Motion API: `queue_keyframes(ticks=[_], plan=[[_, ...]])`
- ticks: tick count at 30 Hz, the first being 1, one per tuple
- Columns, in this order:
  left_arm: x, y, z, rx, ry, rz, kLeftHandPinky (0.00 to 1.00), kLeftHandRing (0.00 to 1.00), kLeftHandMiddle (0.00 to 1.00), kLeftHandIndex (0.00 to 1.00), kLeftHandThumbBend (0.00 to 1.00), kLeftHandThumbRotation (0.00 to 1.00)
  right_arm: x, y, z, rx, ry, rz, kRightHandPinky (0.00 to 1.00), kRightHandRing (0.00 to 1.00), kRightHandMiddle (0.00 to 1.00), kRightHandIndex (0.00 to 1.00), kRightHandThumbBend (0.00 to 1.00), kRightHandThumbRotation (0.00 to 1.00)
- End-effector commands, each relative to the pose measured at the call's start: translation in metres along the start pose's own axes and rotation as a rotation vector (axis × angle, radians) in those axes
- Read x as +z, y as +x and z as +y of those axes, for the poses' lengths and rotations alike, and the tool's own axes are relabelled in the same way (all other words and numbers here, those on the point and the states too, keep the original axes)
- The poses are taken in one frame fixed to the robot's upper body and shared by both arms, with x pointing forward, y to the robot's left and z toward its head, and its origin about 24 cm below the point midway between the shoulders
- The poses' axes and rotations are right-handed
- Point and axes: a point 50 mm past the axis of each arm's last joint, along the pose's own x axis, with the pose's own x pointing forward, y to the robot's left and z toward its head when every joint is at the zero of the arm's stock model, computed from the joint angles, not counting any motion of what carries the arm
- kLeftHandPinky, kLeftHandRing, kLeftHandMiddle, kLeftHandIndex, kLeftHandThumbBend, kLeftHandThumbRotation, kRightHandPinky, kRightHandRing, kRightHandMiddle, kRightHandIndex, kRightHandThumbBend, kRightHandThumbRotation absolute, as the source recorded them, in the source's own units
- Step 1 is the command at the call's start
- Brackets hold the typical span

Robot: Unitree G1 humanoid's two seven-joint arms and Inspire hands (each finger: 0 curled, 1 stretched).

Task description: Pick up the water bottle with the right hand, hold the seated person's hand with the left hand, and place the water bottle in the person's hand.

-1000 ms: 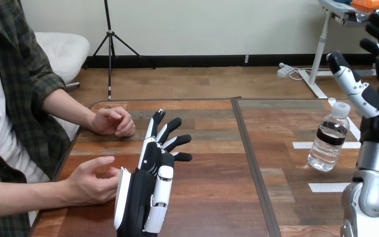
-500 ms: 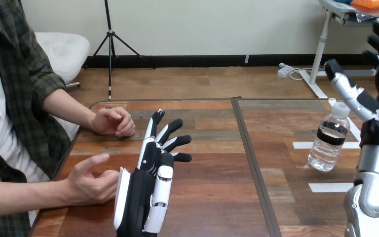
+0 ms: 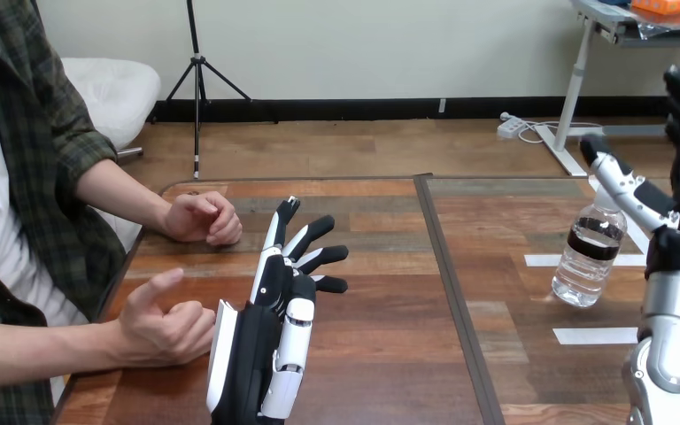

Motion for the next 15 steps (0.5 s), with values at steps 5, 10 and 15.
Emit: queue_keyframes(ticks=[5,10,15], plan=[[0.007,0.017,-0.008,0.005,-0.035,-0.074,0.62,0.76,0.86,0.97,0.20,1.00,0.012,0.026,0.008,0.023,-0.010,-0.035,0.94,0.93,0.90,0.85,0.64,0.00],[0.008,0.016,-0.008,0.007,-0.030,-0.075,0.62,0.76,0.86,0.97,0.21,1.00,0.009,0.026,0.008,0.028,-0.041,-0.017,0.93,0.92,0.89,0.85,0.64,0.00],[0.008,0.016,-0.007,0.008,-0.025,-0.076,0.62,0.76,0.86,0.97,0.22,1.00,0.004,0.026,0.009,0.027,-0.030,0.022,0.92,0.92,0.89,0.84,0.64,0.00]])
